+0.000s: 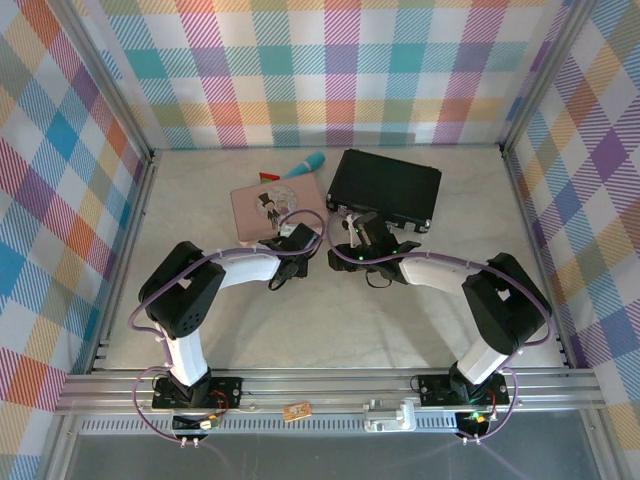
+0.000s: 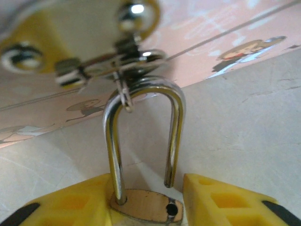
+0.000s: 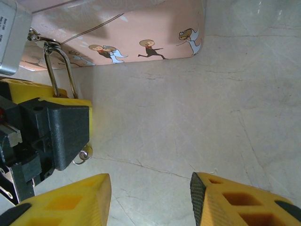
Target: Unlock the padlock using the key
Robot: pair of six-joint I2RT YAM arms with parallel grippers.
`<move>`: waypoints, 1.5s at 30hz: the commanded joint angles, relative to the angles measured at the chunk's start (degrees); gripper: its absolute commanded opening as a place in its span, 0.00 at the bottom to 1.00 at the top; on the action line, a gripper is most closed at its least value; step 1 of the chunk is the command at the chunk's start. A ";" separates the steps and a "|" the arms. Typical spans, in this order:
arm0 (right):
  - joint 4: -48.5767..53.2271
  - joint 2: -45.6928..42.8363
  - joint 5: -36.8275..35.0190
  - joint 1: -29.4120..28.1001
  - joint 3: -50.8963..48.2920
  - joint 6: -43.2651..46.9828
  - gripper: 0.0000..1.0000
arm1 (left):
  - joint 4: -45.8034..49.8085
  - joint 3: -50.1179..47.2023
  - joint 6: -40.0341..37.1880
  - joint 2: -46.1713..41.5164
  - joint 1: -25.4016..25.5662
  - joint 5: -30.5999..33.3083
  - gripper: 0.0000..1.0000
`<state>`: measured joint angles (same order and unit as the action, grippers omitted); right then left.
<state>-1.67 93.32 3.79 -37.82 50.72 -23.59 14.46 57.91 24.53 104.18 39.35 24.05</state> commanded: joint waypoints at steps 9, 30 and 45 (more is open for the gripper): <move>-1.57 1.30 2.18 0.47 1.58 -2.20 0.49 | -3.20 -5.14 1.37 -4.02 -0.15 -5.23 0.33; -4.89 2.82 9.33 -0.09 0.98 -1.62 0.47 | -33.88 -23.61 12.72 -12.97 -7.05 -33.46 0.55; 1.56 13.43 3.55 -9.36 12.78 11.76 0.51 | -19.16 -30.42 19.73 -35.62 -15.91 -28.13 0.78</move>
<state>-2.83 104.53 10.00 -46.17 60.60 -15.16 -8.88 28.77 42.85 70.19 25.28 -3.81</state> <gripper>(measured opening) 0.504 0.779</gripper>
